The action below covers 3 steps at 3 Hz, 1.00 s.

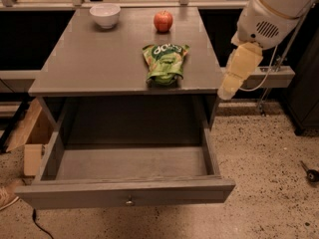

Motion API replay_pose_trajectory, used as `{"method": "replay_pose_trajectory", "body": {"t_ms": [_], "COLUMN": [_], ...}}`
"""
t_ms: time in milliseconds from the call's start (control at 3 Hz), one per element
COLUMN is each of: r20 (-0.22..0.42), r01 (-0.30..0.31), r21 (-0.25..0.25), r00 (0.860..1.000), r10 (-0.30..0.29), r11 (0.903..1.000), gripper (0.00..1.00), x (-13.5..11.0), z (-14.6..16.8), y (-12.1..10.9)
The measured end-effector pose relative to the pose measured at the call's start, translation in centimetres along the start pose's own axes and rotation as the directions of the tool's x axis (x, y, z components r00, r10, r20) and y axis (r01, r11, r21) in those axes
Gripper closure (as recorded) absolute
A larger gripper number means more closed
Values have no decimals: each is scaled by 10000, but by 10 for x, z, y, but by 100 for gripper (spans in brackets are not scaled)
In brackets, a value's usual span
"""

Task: Place green rice chip bag into top drawer

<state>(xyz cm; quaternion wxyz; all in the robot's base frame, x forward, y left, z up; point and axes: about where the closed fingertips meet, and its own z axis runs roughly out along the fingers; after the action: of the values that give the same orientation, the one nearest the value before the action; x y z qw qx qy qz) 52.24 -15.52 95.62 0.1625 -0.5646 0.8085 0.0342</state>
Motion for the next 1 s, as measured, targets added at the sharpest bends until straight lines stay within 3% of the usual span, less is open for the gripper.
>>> {"method": "replay_pose_trajectory", "body": {"t_ms": [333, 667, 1000], "r20": [335, 1340, 1993], "r01": [-869, -2591, -4068], "r21": [115, 26, -137], "r00": [9957, 9572, 8941], "r10": [865, 2564, 4012], "r11": [9961, 9659, 9134], "gripper": [0, 0, 0], "x": [-1, -5, -14], "z": [11, 26, 36], "y": [-13, -48, -76]}}
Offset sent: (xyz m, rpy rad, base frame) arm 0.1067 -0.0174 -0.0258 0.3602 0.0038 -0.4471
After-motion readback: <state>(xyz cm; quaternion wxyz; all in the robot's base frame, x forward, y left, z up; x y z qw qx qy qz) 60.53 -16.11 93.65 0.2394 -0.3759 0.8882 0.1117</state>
